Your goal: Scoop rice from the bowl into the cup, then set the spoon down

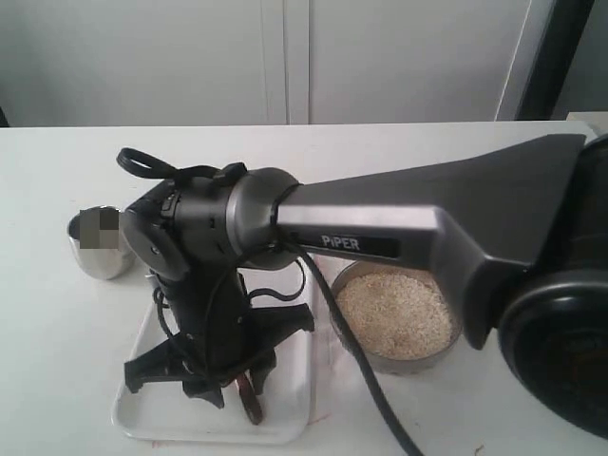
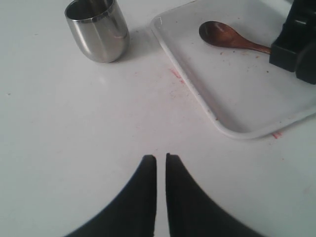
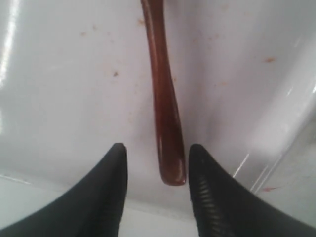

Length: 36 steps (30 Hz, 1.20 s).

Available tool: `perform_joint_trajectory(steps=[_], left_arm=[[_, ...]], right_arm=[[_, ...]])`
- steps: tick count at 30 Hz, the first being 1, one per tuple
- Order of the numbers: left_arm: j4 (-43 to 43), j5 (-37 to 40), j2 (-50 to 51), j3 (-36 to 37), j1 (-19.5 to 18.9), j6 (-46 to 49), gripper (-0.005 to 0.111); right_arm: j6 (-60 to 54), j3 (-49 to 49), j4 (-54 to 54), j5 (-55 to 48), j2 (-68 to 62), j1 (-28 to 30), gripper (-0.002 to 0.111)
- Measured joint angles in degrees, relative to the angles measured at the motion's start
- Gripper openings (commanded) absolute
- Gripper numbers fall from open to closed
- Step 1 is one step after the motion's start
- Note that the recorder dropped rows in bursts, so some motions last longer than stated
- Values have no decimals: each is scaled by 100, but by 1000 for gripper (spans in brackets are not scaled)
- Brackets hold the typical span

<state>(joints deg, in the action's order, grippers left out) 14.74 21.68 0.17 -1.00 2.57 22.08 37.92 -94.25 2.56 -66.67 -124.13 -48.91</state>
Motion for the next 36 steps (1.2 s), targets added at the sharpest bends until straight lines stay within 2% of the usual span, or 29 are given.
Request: perform_joint_trajectory(steps=[7, 14, 25, 36], left_arm=[[0, 0, 0, 0, 0, 0, 14], [0, 0, 0, 0, 0, 0, 14], [0, 0, 0, 0, 0, 0, 14], [0, 0, 0, 0, 0, 0, 14]], right_arm=[[0, -83, 162, 693, 639, 0, 21], [0, -92, 613, 1270, 1477, 0, 0], [-654, -92, 1313, 1572, 2868, -49, 0], [-1123, -92, 1487, 1886, 4054, -641, 0]])
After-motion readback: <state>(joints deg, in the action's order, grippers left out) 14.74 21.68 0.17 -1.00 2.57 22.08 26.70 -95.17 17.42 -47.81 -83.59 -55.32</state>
